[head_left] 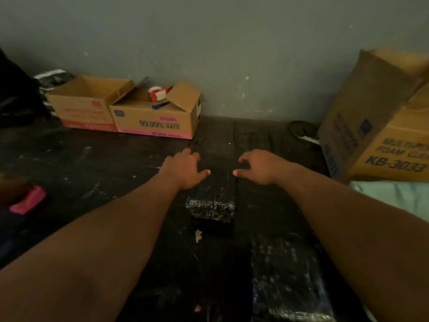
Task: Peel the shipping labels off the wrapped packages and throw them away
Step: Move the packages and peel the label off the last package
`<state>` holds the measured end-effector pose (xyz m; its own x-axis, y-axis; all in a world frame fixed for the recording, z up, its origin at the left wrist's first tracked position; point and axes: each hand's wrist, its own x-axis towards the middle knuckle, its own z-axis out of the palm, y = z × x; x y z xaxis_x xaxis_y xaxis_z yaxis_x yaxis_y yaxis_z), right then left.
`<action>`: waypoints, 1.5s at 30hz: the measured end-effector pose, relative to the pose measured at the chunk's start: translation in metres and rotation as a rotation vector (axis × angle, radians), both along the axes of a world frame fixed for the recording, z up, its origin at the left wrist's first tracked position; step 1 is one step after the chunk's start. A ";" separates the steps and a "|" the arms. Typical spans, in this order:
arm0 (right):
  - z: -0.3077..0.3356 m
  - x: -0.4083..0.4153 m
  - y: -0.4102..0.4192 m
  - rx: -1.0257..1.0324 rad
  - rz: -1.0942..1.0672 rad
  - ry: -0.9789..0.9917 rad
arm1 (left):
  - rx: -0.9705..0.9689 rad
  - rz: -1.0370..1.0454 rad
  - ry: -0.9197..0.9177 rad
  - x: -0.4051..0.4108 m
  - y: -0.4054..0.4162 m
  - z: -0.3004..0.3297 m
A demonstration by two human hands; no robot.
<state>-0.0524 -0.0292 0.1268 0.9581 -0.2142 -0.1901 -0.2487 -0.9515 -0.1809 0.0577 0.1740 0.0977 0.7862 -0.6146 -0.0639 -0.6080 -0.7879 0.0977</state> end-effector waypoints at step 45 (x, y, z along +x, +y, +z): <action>-0.182 0.045 0.049 0.728 -0.654 -0.201 | -0.391 0.067 0.537 0.022 0.039 -0.189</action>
